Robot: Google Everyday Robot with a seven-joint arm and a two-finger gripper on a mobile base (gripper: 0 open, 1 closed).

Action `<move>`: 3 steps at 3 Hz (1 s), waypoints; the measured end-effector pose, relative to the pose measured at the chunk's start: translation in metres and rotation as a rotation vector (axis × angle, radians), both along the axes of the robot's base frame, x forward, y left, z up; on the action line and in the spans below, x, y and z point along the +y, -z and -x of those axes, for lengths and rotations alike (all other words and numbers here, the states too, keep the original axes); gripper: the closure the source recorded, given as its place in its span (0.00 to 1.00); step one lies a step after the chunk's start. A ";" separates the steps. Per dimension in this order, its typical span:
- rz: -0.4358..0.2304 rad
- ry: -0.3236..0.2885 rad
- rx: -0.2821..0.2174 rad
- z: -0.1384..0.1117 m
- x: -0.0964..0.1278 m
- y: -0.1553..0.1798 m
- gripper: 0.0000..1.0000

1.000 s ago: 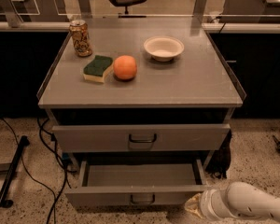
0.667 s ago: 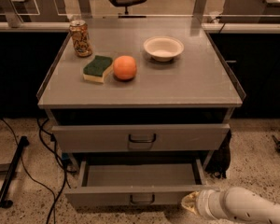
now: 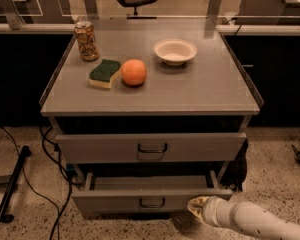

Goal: Close middle drawer

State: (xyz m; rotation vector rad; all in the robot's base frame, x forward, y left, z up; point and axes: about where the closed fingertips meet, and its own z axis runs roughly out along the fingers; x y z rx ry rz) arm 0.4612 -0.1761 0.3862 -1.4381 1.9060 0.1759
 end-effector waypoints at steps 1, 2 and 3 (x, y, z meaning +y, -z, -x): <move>-0.001 -0.005 -0.041 -0.016 0.006 0.001 1.00; 0.002 -0.002 -0.077 -0.036 0.009 0.001 1.00; -0.001 0.012 -0.110 -0.058 0.008 -0.003 1.00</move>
Offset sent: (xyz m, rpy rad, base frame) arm 0.0609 0.0099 0.0013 -0.0081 -0.1230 -0.0061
